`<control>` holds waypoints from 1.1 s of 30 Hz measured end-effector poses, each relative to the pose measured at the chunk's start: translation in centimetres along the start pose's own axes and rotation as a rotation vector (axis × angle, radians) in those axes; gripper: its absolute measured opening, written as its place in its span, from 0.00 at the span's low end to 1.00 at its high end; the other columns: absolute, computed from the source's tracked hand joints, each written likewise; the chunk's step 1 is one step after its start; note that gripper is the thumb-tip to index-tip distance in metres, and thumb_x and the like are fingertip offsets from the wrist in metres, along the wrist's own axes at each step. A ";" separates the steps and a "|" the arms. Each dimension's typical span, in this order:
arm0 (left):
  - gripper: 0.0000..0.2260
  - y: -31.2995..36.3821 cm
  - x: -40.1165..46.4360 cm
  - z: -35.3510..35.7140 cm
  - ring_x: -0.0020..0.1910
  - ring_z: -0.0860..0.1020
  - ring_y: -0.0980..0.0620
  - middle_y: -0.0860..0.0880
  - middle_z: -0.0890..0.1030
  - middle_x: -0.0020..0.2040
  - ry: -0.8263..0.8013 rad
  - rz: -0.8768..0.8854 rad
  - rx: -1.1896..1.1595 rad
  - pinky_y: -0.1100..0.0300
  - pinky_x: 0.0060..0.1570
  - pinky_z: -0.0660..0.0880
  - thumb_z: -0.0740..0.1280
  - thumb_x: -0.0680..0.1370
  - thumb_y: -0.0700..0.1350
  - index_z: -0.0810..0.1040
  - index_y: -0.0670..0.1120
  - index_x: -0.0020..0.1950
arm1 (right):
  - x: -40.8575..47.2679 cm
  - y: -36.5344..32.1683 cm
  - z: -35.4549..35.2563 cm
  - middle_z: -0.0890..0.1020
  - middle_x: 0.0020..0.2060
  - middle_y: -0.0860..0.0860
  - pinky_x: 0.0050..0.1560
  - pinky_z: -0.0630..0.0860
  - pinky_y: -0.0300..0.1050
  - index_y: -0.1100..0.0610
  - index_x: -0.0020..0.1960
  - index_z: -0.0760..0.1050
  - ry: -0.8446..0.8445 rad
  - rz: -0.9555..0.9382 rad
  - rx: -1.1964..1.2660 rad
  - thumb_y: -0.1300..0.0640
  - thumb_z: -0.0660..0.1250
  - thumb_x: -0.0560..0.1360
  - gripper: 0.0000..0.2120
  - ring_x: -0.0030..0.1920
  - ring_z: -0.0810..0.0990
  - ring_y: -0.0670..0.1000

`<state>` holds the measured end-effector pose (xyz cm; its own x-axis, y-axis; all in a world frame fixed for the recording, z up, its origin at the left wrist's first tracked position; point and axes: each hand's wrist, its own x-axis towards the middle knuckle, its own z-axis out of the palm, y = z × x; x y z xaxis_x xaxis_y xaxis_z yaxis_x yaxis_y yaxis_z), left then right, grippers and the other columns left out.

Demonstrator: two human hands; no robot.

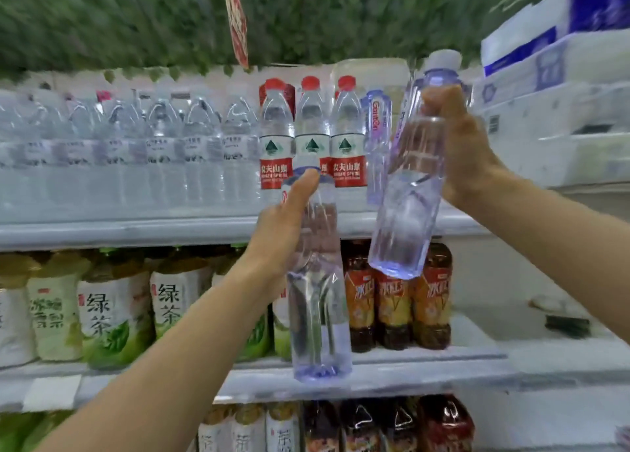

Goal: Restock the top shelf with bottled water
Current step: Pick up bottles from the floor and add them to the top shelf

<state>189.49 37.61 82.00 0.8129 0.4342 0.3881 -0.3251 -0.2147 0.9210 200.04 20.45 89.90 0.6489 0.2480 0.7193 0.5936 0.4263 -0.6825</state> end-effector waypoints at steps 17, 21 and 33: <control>0.34 1.8 8.3 6.3 0.39 0.80 0.48 0.43 0.85 0.40 0.163 0.195 0.159 0.52 0.49 0.72 0.58 0.71 0.73 0.85 0.43 0.45 | 13.8 3.7 -3.6 0.81 0.51 0.65 0.47 0.82 0.62 0.59 0.54 0.72 0.107 -0.158 -0.159 0.46 0.73 0.63 0.25 0.48 0.84 0.63; 0.44 1.6 10.0 6.0 0.47 0.82 0.41 0.33 0.82 0.51 0.154 0.105 0.157 0.48 0.55 0.73 0.59 0.63 0.79 0.83 0.40 0.53 | 14.3 4.7 -4.1 0.83 0.45 0.56 0.40 0.83 0.51 0.61 0.54 0.76 -0.006 -0.079 -0.103 0.51 0.70 0.72 0.17 0.41 0.84 0.54; 0.56 0.9 11.7 5.7 0.44 0.80 0.43 0.29 0.79 0.51 0.087 0.061 0.244 0.51 0.48 0.73 0.59 0.54 0.83 0.80 0.35 0.57 | 13.5 5.8 -3.7 0.84 0.33 0.47 0.53 0.75 0.52 0.54 0.46 0.74 -0.163 0.097 -0.051 0.52 0.63 0.78 0.06 0.41 0.80 0.49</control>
<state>201.49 37.53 87.16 0.7471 0.4853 0.4543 -0.2380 -0.4428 0.8645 214.00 23.00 95.17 0.6213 0.4251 0.6583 0.5577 0.3503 -0.7525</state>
